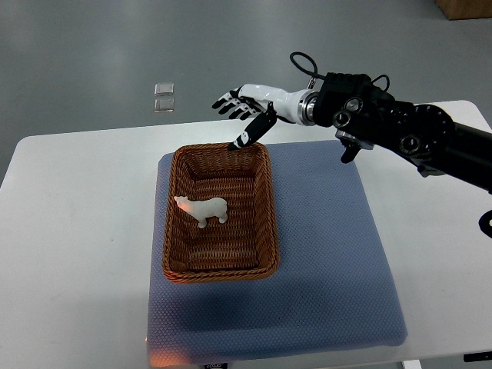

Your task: Place white bear in brown basket with right hand

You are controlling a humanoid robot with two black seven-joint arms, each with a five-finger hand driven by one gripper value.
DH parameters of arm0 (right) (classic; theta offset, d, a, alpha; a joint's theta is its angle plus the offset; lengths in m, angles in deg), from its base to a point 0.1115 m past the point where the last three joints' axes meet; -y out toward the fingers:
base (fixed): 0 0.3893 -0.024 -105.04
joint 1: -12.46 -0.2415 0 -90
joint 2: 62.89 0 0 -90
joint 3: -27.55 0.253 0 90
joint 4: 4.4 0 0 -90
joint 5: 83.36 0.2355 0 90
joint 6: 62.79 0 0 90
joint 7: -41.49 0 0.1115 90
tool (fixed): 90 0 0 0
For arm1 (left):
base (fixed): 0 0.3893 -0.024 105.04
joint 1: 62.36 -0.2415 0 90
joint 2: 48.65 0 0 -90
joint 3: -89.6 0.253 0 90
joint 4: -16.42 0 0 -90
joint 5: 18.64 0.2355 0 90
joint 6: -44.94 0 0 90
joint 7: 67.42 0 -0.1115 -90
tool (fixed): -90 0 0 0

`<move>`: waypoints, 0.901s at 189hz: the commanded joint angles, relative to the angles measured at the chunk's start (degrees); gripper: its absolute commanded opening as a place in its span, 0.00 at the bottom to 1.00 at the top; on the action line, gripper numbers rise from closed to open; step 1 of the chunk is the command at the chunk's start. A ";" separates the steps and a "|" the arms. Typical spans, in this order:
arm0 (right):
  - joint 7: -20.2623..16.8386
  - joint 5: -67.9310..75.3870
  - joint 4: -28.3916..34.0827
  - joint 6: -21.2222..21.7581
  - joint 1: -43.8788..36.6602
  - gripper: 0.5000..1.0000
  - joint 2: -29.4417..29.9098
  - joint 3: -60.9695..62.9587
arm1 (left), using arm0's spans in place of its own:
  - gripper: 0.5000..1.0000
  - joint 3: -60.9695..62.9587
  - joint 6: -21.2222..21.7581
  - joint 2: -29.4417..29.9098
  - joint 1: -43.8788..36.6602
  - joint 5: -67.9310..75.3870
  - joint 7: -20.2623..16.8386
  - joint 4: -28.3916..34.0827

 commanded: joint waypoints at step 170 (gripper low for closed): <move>17.44 37.61 -11.81 5.76 31.97 0.85 3.69 50.82 | 1.00 0.10 -0.10 0.00 0.06 0.00 0.05 -0.09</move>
